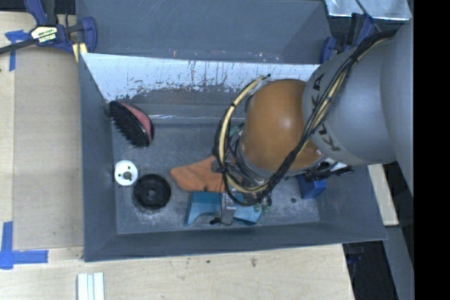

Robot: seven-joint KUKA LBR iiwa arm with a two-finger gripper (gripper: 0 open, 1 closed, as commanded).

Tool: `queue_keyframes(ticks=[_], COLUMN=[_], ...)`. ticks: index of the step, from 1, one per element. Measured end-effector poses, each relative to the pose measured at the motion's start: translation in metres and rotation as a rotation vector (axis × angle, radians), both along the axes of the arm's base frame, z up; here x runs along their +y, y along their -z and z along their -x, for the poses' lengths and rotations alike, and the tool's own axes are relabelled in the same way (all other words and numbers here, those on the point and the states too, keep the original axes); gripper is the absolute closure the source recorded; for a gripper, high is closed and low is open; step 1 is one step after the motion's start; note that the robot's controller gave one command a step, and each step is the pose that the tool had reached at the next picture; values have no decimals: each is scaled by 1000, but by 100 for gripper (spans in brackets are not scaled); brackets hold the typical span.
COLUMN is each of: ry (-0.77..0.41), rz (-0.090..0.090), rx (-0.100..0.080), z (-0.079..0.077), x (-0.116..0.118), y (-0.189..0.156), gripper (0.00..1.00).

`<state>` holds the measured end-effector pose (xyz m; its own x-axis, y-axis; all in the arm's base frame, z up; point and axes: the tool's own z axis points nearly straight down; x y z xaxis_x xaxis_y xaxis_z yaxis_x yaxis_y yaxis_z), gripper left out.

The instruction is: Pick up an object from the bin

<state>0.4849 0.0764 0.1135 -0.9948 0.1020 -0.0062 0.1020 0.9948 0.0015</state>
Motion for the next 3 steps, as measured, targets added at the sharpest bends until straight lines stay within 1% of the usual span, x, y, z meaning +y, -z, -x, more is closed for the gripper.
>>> queue_keyframes(ticks=[1,2,3], ry=[-77,76,-93], rz=[0,0,4], rx=[7,18,1], z=[0,4,-2], x=[-2,-3,-4], y=[17,37,39], gripper=[0,0,100])
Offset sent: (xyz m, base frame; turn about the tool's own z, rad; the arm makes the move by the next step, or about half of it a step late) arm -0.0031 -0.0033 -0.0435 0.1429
